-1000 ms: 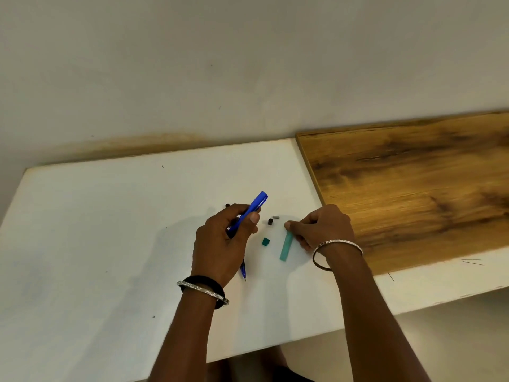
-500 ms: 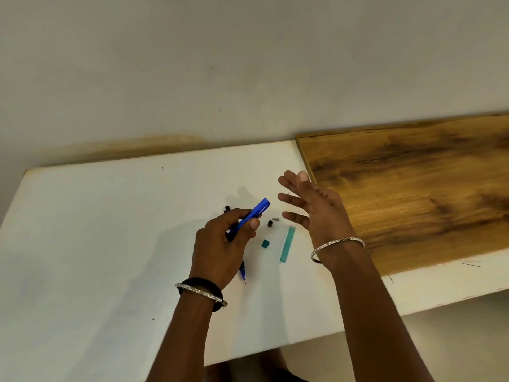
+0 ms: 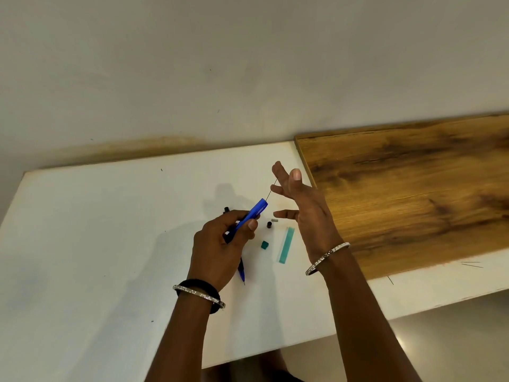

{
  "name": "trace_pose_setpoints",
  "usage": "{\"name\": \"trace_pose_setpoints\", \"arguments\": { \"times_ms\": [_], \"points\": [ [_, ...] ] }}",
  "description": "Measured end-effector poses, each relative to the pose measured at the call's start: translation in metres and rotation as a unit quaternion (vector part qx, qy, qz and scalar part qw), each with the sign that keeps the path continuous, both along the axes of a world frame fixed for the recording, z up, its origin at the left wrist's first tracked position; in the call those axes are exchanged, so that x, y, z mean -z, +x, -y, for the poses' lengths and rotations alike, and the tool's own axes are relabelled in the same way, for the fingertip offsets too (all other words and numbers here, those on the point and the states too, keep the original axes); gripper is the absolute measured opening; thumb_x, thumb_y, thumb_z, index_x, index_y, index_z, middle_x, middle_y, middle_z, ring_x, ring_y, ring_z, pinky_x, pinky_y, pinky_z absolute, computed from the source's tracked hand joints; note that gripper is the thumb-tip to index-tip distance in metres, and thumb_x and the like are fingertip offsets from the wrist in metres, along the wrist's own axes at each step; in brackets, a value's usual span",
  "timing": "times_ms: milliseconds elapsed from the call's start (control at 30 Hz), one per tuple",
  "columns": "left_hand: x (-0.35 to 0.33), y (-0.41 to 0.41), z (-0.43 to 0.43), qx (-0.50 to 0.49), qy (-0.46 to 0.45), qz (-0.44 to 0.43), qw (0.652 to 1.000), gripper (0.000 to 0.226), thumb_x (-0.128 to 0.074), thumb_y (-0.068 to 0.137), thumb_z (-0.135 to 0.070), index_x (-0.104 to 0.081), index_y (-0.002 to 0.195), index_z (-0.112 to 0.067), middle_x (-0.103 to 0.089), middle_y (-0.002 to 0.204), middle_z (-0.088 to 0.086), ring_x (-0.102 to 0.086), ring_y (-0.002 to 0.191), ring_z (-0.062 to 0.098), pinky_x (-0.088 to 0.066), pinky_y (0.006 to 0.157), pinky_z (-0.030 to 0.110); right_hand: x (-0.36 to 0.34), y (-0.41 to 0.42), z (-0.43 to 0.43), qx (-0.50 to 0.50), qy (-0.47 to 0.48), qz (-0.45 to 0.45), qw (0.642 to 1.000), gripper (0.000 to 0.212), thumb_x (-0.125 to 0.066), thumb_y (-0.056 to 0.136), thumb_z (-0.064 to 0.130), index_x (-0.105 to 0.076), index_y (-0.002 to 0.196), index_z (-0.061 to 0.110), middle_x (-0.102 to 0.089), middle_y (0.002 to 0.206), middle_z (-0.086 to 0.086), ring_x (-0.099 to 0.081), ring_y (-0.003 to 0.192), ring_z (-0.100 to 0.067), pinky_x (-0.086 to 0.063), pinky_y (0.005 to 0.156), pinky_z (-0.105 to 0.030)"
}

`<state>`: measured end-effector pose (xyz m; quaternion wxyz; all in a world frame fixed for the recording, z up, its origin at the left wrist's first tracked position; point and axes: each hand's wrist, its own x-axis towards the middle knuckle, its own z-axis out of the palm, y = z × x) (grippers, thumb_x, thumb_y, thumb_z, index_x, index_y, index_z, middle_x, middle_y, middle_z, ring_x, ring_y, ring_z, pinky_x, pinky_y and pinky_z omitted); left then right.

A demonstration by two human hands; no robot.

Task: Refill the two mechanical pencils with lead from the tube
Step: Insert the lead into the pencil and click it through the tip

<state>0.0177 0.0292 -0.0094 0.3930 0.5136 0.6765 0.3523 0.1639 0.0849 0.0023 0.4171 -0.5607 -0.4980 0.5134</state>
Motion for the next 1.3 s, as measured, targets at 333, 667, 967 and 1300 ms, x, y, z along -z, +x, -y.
{"name": "trace_pose_setpoints", "arguments": {
  "times_ms": [333,667,967,1300],
  "points": [
    [0.0,-0.002,0.0,0.008,0.009,-0.001,1.0,0.03,-0.058,0.089,-0.038,-0.067,0.115,-0.025,-0.072,0.086,-0.006,-0.061,0.075,-0.002,-0.044,0.069,0.014,0.0,-0.004,0.003,-0.004,0.02,0.01,1.0,0.054,-0.03,0.09,0.058,-0.044,0.139,0.042,-0.05,0.145,0.001,-0.054,0.115,-0.007,-0.058,0.074,-0.019],
    [-0.001,-0.002,0.0,0.001,0.011,0.013,1.0,0.032,-0.058,0.089,-0.037,-0.067,0.116,-0.022,-0.073,0.087,0.0,-0.064,0.086,0.014,-0.048,0.08,0.026,-0.005,-0.006,0.005,0.014,0.011,0.011,1.0,0.046,-0.03,0.097,0.052,-0.047,0.138,0.042,-0.057,0.138,0.003,-0.061,0.097,-0.006,-0.055,0.092,-0.047],
    [0.002,-0.004,0.0,0.002,0.028,0.01,1.0,0.027,-0.057,0.09,-0.037,-0.069,0.112,-0.025,-0.072,0.084,-0.005,-0.064,0.079,0.005,-0.043,0.067,0.013,-0.008,-0.007,0.01,-0.025,0.023,0.015,0.999,0.046,-0.03,0.098,0.048,-0.045,0.139,0.038,-0.054,0.141,-0.002,-0.057,0.12,-0.017,-0.053,0.065,-0.007],
    [0.004,-0.005,-0.002,-0.001,0.033,0.008,0.999,0.029,-0.056,0.091,-0.037,-0.068,0.113,-0.023,-0.072,0.085,-0.003,-0.064,0.081,0.009,-0.042,0.069,0.012,-0.009,-0.014,0.016,0.022,0.099,0.077,0.992,0.03,-0.063,0.093,0.019,-0.066,0.123,0.027,-0.065,0.116,0.017,-0.069,0.104,-0.016,-0.057,0.084,-0.024]
  ]
}}
